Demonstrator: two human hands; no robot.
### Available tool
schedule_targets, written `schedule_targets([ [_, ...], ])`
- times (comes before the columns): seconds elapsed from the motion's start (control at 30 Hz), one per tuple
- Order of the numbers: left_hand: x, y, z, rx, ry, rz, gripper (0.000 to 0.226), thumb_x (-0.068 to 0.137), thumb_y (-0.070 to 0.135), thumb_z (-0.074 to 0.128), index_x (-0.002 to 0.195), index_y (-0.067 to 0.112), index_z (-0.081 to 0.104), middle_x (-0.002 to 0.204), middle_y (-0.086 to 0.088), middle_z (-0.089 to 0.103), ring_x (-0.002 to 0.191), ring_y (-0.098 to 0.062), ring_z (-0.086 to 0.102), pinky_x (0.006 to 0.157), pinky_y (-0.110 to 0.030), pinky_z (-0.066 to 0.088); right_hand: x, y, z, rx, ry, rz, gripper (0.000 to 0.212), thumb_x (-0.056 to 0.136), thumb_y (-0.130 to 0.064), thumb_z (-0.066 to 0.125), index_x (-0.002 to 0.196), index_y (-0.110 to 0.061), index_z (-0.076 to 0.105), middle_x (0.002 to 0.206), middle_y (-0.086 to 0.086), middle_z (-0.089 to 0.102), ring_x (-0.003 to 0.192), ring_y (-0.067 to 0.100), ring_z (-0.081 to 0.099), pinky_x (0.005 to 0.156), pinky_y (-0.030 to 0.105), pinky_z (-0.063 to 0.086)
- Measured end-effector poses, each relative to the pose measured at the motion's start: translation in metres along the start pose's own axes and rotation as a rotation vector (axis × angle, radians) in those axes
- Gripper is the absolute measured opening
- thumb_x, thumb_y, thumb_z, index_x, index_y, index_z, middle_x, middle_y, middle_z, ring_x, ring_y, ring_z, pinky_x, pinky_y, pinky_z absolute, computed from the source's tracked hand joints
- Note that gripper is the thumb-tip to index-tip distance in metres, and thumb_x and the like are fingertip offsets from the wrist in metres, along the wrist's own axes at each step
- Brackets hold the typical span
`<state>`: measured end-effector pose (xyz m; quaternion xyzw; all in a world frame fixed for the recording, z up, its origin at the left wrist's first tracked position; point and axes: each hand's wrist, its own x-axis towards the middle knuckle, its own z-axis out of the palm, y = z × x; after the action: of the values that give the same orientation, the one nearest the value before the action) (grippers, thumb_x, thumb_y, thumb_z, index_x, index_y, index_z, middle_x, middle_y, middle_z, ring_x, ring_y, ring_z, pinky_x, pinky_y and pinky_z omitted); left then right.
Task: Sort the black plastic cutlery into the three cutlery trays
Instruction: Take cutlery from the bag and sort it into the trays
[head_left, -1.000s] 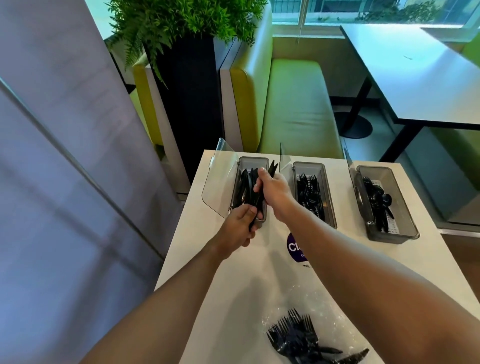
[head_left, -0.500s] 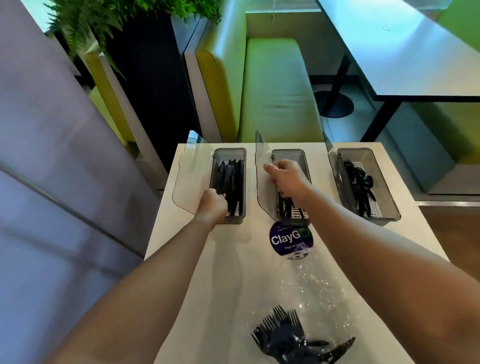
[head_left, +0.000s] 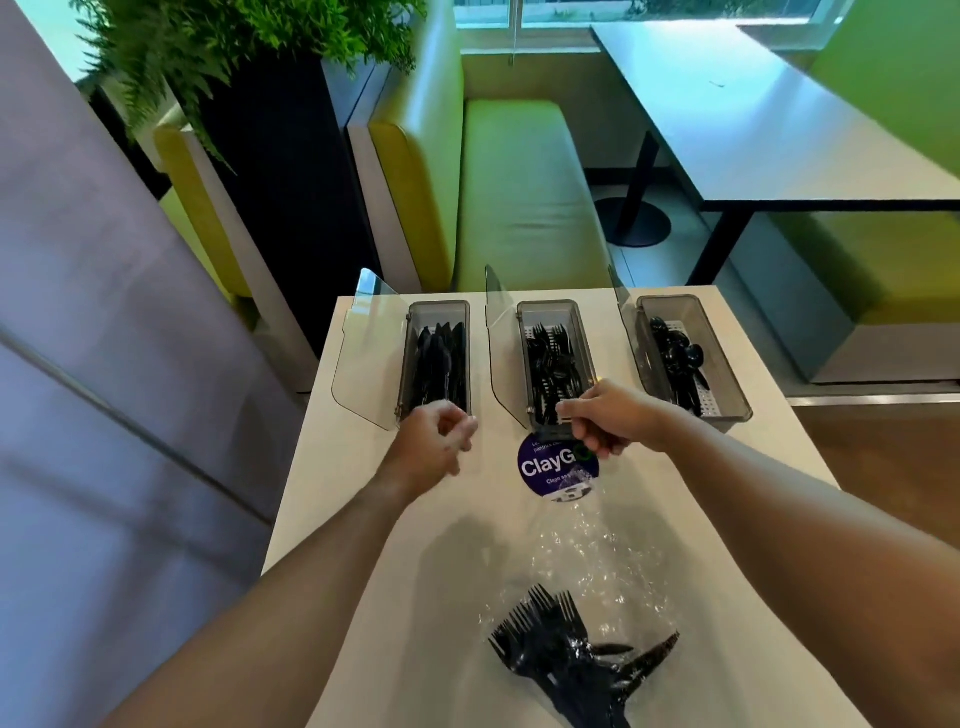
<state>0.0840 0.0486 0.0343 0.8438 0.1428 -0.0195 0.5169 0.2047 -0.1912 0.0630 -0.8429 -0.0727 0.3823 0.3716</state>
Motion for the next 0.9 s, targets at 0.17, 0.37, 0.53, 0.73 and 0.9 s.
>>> schedule_targets([
  [0.17, -0.035, -0.010, 0.043, -0.055, -0.380, -0.059, 0.014, 0.098, 0.032, 0.063, 0.101, 0.018, 0.068, 0.096, -0.005, 0.074, 0.075, -0.016, 0.070, 0.056, -0.029, 0.050, -0.029, 0.015, -0.006, -0.182, -0.193, 0.247, 0.028, 0.100, -0.015, 0.052, 0.095, 0.005, 0.070, 0.088, 0.022, 0.076, 0.068, 0.030, 0.072, 0.060, 0.032, 0.058],
  [0.37, -0.060, -0.022, 0.097, -0.108, -0.508, -0.126, 0.006, 0.099, 0.019, 0.062, 0.101, 0.013, 0.062, 0.100, -0.007, 0.074, 0.080, -0.015, 0.068, 0.066, -0.025, 0.051, -0.045, 0.053, 0.015, -0.286, -0.327, 0.375, 0.020, 0.092, 0.001, 0.058, 0.108, 0.001, 0.070, 0.099, 0.020, 0.076, 0.077, 0.031, 0.075, 0.067, 0.033, 0.058],
  [0.53, -0.054, -0.005, 0.097, -0.252, -0.440, -0.108, 0.008, 0.102, 0.015, 0.054, 0.095, 0.014, 0.057, 0.099, -0.008, 0.076, 0.086, -0.022, 0.074, 0.063, -0.029, 0.048, -0.055, 0.065, 0.023, -0.258, -0.420, 0.383, 0.026, 0.091, 0.003, 0.061, 0.117, 0.002, 0.066, 0.095, 0.018, 0.075, 0.072, 0.027, 0.073, 0.063, 0.030, 0.058],
  [0.73, -0.045, 0.024, 0.084, -0.331, -0.351, 0.019, 0.009, 0.100, 0.014, 0.059, 0.092, 0.016, 0.057, 0.099, -0.007, 0.077, 0.090, -0.018, 0.075, 0.067, -0.029, 0.048, -0.056, 0.052, 0.031, -0.247, -0.408, 0.310, 0.025, 0.088, -0.009, 0.074, 0.111, 0.001, 0.071, 0.105, 0.017, 0.069, 0.089, 0.028, 0.067, 0.070, 0.032, 0.059],
  [0.9, -0.042, 0.040, 0.079, -0.356, -0.286, 0.127, 0.005, 0.099, 0.010, 0.061, 0.095, 0.007, 0.058, 0.103, -0.025, 0.072, 0.084, -0.015, 0.071, 0.063, -0.019, 0.052, -0.054, 0.041, 0.039, -0.291, -0.453, 0.320, 0.032, 0.088, -0.014, 0.075, 0.115, 0.002, 0.069, 0.104, 0.015, 0.069, 0.090, 0.028, 0.065, 0.081, 0.040, 0.058],
])
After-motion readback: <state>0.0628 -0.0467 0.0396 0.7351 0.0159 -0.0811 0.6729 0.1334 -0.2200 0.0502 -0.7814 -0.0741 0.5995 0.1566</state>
